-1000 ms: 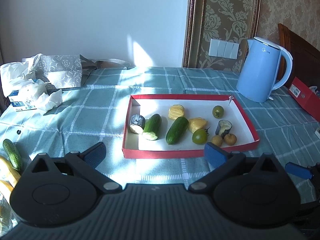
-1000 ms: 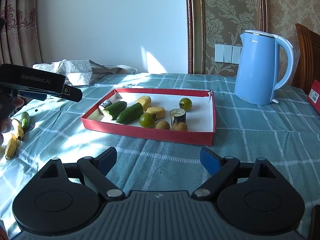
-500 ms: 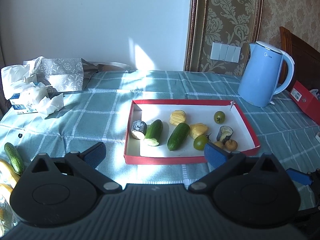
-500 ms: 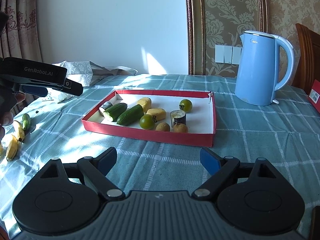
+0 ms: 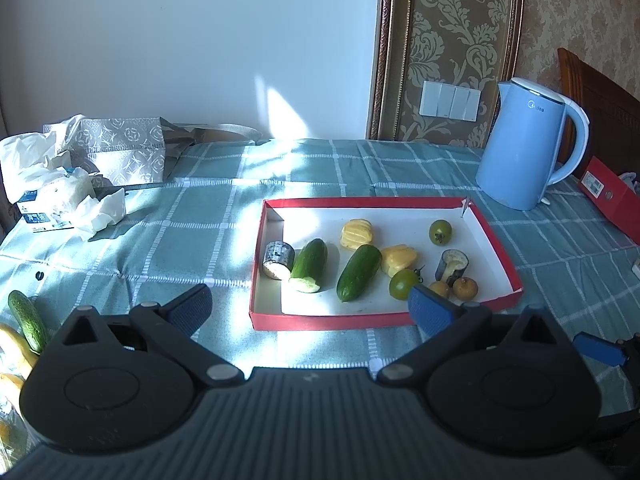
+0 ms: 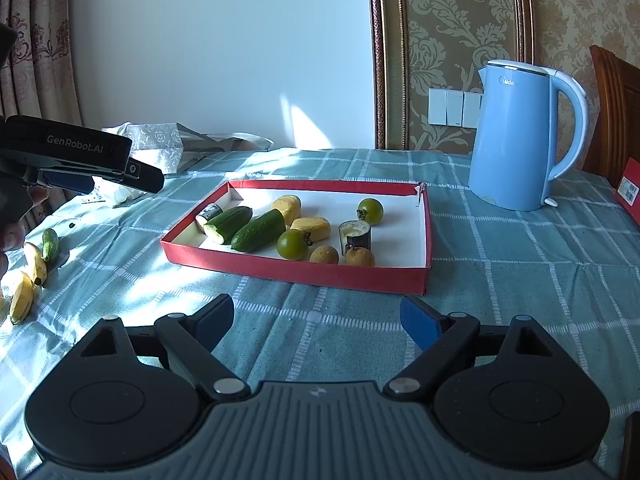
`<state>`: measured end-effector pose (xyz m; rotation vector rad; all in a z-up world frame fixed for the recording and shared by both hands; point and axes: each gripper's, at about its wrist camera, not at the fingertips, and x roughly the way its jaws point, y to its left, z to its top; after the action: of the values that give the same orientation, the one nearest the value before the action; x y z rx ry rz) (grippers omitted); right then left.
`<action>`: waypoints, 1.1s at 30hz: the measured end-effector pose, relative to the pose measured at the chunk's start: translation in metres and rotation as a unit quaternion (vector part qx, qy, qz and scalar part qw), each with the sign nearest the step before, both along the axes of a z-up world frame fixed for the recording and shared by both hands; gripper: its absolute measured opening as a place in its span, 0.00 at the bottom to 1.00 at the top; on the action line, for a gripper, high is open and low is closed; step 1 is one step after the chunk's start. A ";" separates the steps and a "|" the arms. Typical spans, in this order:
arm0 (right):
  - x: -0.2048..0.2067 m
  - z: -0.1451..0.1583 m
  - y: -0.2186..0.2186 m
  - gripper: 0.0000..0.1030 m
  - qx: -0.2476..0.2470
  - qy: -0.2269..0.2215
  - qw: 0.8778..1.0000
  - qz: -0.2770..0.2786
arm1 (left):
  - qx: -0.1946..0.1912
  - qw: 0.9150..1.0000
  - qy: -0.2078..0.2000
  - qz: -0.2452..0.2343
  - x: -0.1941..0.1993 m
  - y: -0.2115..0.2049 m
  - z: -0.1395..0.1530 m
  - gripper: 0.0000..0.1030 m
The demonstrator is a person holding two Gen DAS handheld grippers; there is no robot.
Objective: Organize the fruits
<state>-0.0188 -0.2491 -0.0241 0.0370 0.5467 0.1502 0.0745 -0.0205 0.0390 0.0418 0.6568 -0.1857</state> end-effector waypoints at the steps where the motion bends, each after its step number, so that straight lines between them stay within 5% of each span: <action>1: 0.000 0.000 0.000 0.88 0.001 0.000 1.000 -0.001 | 0.001 1.000 0.001 0.001 0.000 0.000 0.000 1.00; 33: -0.001 -0.003 -0.002 0.88 0.002 0.003 1.000 -0.001 | 0.012 1.000 0.006 -0.003 0.003 -0.002 -0.005 1.00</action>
<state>-0.0193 -0.2506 -0.0266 0.0417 0.5532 0.1488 0.0774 -0.0220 0.0336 0.0660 0.6718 -0.1845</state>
